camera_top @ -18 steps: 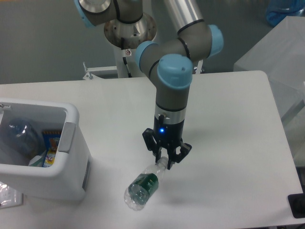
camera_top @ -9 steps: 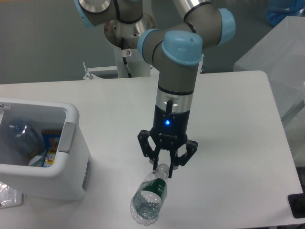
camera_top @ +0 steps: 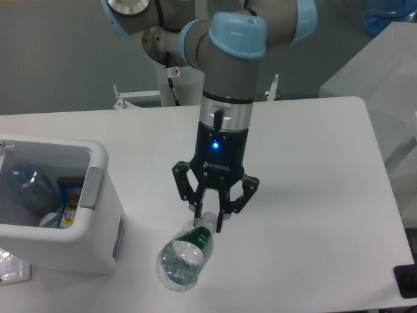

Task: Place the trash in the trash can
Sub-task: 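Lift the bottle by its neck and carry it toward the bin, then lower the bottle into the bin and open the gripper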

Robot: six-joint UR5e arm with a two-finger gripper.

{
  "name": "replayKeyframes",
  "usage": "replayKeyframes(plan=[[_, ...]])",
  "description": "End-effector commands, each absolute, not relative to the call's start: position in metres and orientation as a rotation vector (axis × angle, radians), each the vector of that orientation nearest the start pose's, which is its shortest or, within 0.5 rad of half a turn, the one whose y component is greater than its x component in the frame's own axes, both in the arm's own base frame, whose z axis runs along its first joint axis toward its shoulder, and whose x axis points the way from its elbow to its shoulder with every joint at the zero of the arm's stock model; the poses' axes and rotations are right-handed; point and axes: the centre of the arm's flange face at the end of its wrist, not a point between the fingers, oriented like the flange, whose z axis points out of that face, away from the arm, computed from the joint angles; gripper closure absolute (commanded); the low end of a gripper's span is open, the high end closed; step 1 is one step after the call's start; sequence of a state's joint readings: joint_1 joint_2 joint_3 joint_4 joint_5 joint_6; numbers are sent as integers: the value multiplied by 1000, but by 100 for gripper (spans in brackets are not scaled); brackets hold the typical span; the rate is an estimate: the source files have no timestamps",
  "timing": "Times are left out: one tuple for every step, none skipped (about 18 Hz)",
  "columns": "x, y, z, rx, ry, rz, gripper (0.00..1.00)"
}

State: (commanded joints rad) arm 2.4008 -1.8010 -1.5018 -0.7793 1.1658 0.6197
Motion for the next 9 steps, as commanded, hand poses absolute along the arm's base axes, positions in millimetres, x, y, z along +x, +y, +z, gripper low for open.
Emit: replayKeyframes(plan=[[-332,546,505,-2402,-77,152,69],[-322,549,511,-2393,-74,148,68],[-312,550,519,-2380,-81,140,66],[-304,553,524,-2368,-80,124,65],[-296,552,530,-2358,-69,120,65],[-288,553,535,-2351,-54,122,65],[-277,557,537,-2348,-32,110,65],[-263,562,539,-2344,-7,98,65],[-251,565,541,-2341,9,87,65]])
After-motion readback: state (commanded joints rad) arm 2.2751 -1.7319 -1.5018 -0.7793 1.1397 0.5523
